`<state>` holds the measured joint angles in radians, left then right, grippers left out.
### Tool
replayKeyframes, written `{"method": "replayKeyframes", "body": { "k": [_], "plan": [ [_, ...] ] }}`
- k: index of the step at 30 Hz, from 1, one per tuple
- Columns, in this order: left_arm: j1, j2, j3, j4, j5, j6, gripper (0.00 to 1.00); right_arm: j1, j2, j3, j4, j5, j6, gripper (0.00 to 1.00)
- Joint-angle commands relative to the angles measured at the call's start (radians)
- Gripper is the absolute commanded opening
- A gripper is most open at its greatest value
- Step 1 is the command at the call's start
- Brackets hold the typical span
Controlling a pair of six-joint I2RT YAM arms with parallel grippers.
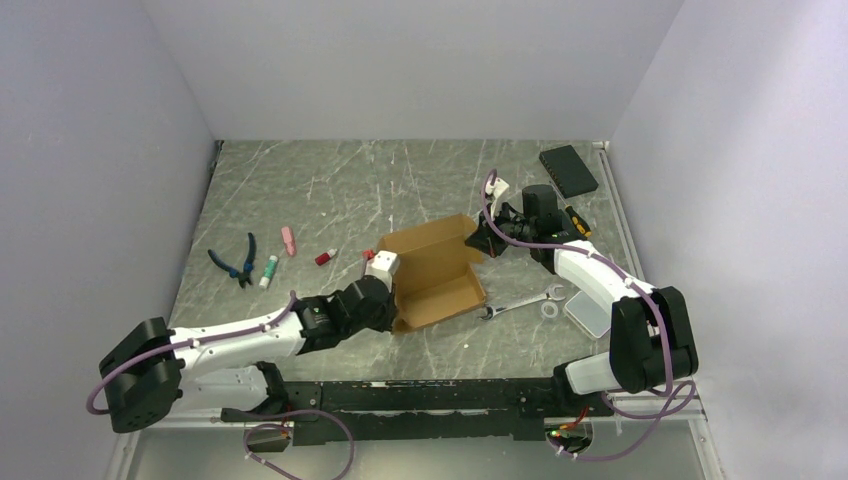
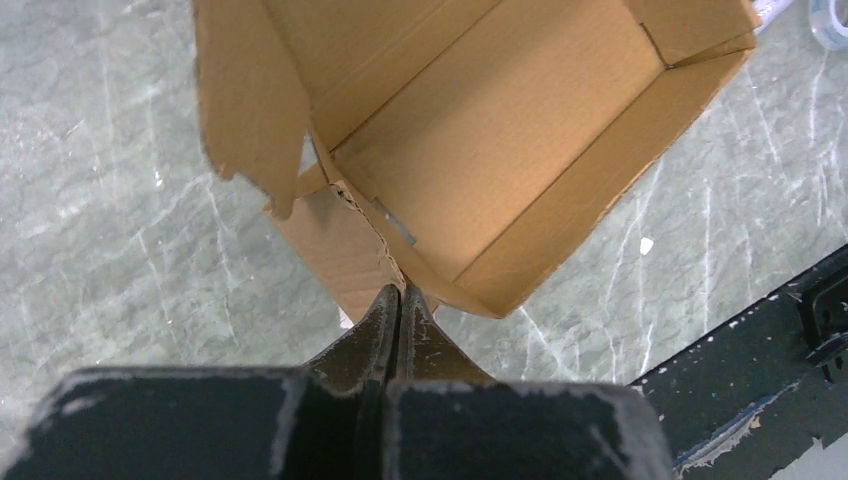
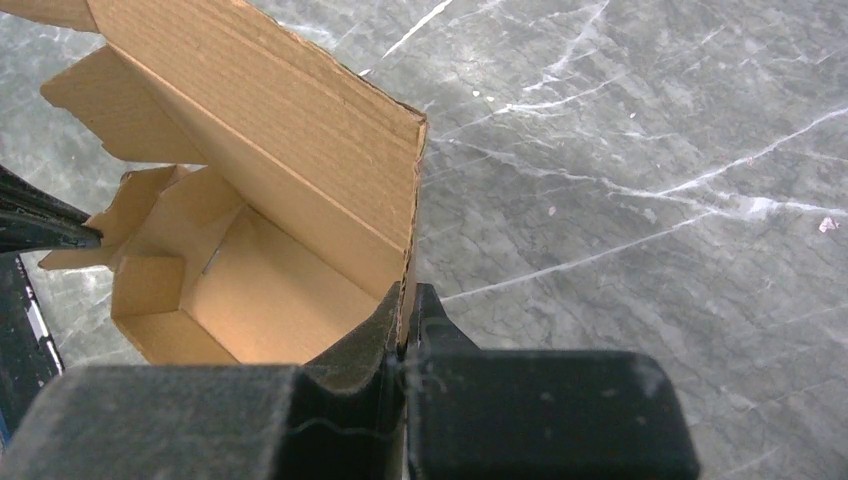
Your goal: Fold the paper box
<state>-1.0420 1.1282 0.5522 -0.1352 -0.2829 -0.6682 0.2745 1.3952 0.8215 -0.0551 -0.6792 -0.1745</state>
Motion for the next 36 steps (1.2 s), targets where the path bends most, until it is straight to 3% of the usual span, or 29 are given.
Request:
{"method": "replayKeyframes", "body": {
  "k": [1, 13, 22, 29, 36],
  "plan": [
    [-0.001, 0.031, 0.084, 0.033, 0.032, 0.066, 0.00, 0.015, 0.005, 0.031, 0.023, -0.028, 0.020, 0.00],
    [0.030, 0.117, 0.213, -0.019, 0.051, 0.123, 0.00, 0.017, 0.005, 0.031, 0.021, -0.034, 0.020, 0.00],
    [0.076, 0.169, 0.235, -0.025, 0.093, 0.081, 0.00, 0.017, 0.005, 0.034, 0.017, -0.037, 0.015, 0.00],
    [0.096, 0.149, 0.203, -0.034, 0.107, 0.038, 0.16, 0.017, 0.007, 0.034, 0.015, -0.039, 0.013, 0.00],
    [0.115, 0.135, 0.167, -0.020, 0.137, 0.020, 0.19, 0.016, 0.008, 0.034, 0.014, -0.037, 0.013, 0.00]
  ]
}}
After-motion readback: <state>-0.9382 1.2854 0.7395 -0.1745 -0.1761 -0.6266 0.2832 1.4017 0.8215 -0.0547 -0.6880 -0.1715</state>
